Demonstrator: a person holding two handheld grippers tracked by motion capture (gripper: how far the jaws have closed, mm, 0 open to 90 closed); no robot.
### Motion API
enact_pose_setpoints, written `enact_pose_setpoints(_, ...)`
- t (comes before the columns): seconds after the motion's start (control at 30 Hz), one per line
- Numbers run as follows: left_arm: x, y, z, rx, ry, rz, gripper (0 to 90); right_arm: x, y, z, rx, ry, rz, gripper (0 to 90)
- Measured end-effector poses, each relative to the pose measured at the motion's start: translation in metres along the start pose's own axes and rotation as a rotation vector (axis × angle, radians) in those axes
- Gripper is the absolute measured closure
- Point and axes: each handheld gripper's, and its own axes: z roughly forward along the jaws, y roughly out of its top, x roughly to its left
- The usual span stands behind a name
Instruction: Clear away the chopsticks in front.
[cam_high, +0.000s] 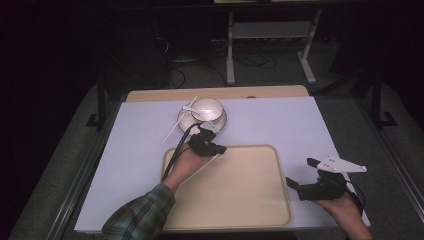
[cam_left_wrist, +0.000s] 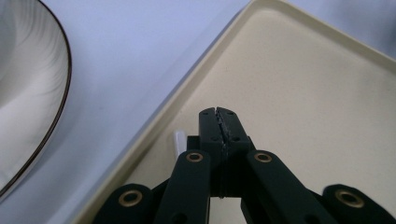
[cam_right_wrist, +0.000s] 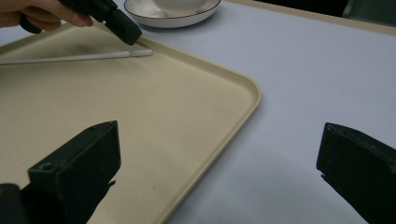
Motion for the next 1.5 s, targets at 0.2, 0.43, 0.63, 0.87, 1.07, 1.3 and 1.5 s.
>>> enact_pose_setpoints(0.2,0.002,0.006,0.015,0.011,0.008,0.003,89.5,0.000,0.000,0.000,-0.002,0.001,0.001,0.0)
enact_pose_setpoints(0.43,0.007,0.004,0.021,0.036,0.030,-0.003,89.5,-0.001,0.000,-0.001,-0.003,0.003,0.003,0.0)
enact_pose_setpoints(0.63,0.010,0.002,0.021,0.044,0.042,-0.005,89.5,-0.001,0.000,-0.001,-0.003,0.002,0.003,0.0)
enact_pose_setpoints(0.87,0.015,-0.003,0.014,0.056,0.063,-0.019,89.6,-0.001,0.000,-0.001,-0.003,0.002,0.004,0.0)
enact_pose_setpoints(1.07,0.018,-0.007,0.007,0.057,0.076,-0.022,89.6,-0.001,0.000,-0.001,-0.003,0.001,0.003,0.0)
enact_pose_setpoints(1.3,0.021,-0.014,-0.001,0.058,0.084,-0.032,89.6,-0.001,0.000,0.000,-0.002,0.001,0.002,0.0)
enact_pose_setpoints(1.5,0.025,-0.026,-0.011,0.058,0.099,-0.051,89.6,0.000,0.000,0.000,0.000,-0.001,0.001,0.0)
